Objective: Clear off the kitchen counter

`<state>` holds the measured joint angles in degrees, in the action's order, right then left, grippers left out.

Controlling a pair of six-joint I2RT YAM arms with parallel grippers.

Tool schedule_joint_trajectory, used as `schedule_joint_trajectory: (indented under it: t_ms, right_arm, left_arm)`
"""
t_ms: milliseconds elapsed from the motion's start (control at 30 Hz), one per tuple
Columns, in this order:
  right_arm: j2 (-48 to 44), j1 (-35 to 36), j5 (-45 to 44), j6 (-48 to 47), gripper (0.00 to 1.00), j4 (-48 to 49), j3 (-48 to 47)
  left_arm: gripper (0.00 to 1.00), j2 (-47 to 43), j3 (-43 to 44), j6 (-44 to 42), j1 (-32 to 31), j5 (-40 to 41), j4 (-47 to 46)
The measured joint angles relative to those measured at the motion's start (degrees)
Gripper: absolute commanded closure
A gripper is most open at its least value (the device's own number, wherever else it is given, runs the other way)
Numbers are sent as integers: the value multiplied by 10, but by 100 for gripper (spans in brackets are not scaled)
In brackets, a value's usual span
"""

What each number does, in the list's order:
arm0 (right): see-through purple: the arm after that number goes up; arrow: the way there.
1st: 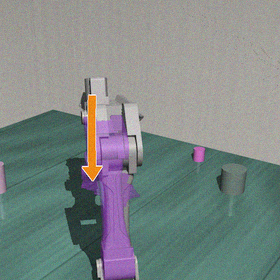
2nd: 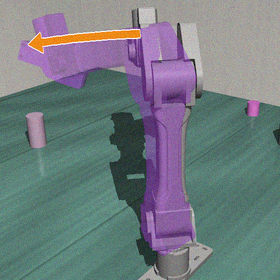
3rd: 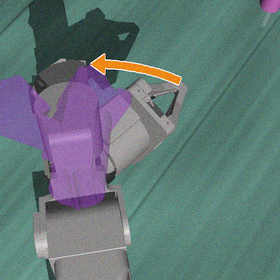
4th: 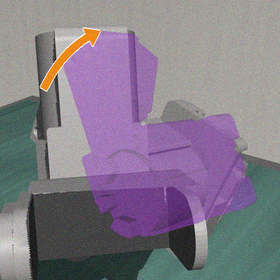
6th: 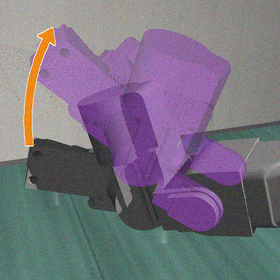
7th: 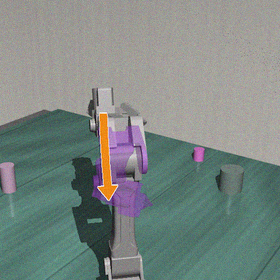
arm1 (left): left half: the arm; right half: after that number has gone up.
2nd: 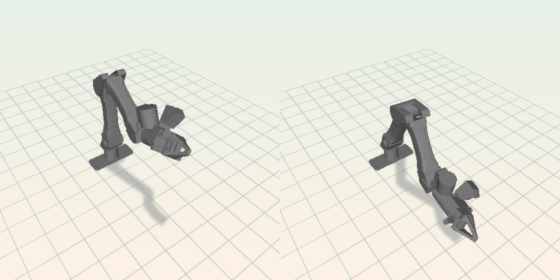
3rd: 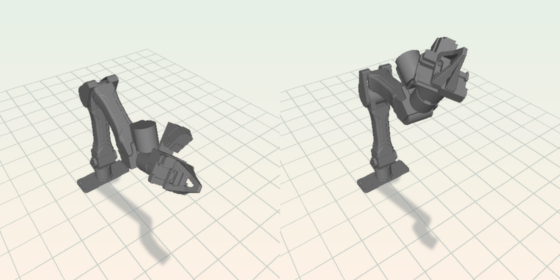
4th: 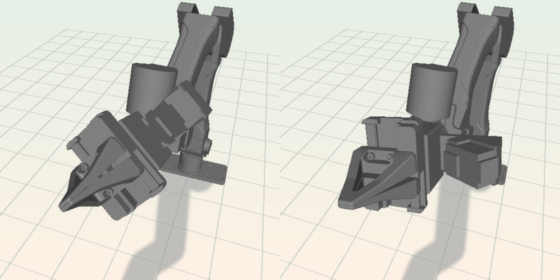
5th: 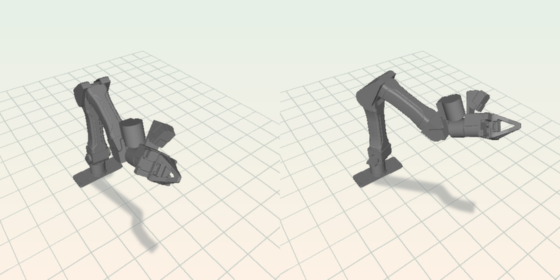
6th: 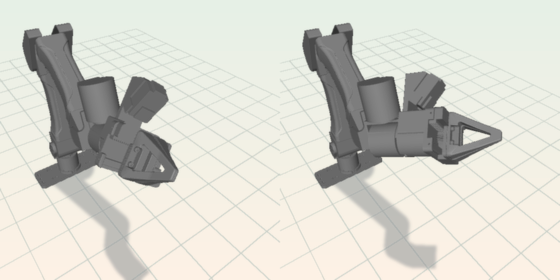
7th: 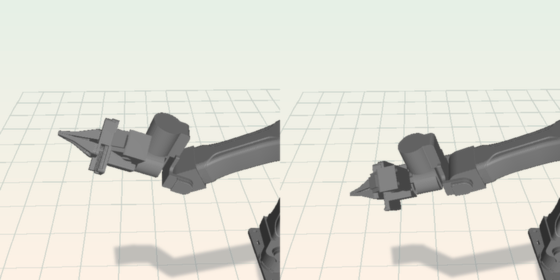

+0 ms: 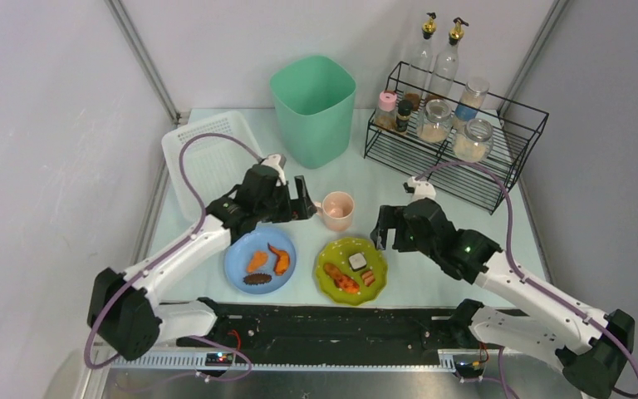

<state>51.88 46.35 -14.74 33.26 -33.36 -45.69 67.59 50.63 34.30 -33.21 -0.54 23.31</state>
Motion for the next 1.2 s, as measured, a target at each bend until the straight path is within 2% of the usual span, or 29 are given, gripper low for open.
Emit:
schedule_joint_trajectory:
  t_ms: [267, 500, 1200]
  right_arm:
    - [-39, 0, -4, 9, 5, -22, 10]
    - [-91, 0, -11, 13, 5, -42, 21]
    - [-145, 0, -13, 32, 5, -79, 37]
  left_arm:
    - [12, 109, 78, 26, -17, -26, -15]
    - [23, 179, 90, 58, -21, -38, -18]
    - [48, 285, 133, 84, -28, -45, -17]
